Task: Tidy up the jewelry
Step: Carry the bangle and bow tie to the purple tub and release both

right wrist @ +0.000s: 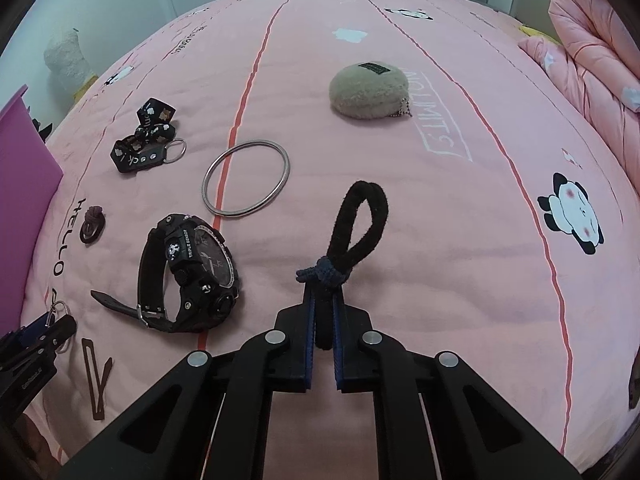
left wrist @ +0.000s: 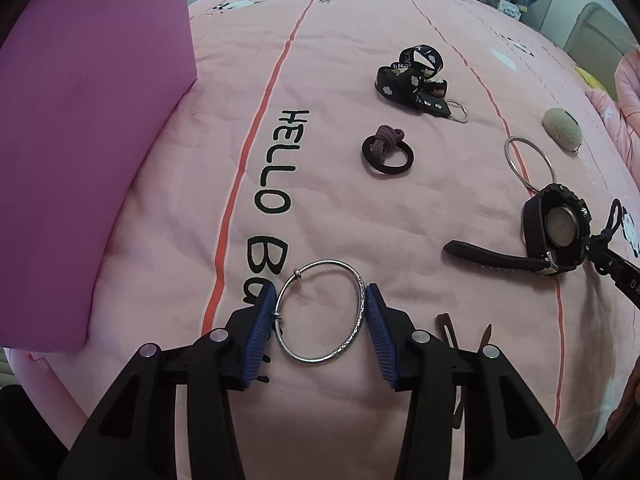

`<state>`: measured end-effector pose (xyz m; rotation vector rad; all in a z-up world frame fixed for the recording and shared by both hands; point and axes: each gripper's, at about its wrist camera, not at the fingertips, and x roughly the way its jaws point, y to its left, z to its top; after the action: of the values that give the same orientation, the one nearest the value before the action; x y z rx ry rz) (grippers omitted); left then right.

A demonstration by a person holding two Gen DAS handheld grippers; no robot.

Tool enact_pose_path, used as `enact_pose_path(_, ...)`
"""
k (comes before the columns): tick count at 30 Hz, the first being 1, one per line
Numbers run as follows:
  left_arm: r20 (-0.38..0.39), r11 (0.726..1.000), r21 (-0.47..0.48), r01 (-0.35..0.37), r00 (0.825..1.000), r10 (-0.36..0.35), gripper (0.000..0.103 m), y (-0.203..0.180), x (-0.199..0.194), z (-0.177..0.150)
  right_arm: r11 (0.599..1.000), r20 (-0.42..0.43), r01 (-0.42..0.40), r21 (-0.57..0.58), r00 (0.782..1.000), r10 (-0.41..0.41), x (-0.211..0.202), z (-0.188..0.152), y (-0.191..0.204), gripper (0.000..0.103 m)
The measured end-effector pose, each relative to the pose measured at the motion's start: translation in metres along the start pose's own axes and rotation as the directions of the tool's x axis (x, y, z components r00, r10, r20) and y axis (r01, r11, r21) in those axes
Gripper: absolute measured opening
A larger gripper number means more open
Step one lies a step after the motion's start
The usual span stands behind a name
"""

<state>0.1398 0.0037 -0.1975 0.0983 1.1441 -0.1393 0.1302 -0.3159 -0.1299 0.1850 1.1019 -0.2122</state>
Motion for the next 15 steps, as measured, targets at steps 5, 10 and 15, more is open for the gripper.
enact_pose_path(5,0.046,1.000,0.004,0.025,0.999,-0.025,0.044,-0.002,-0.026,0.003,0.999,0.018,-0.031,0.016,0.999,0.031,-0.024,-0.008,-0.006,0.008)
enact_pose_path(10,0.108,0.999,-0.004,0.050,0.993,-0.050,0.044,-0.001,-0.062,0.003,0.998,0.048,-0.060,0.020,0.997,0.059,-0.058,-0.018,-0.008,0.007)
enact_pose_path(15,0.193,0.997,-0.003,0.078,0.978,-0.076,0.044,0.004,-0.111,0.003,0.996,0.101,-0.086,-0.001,0.991,0.086,-0.100,-0.023,0.000,0.008)
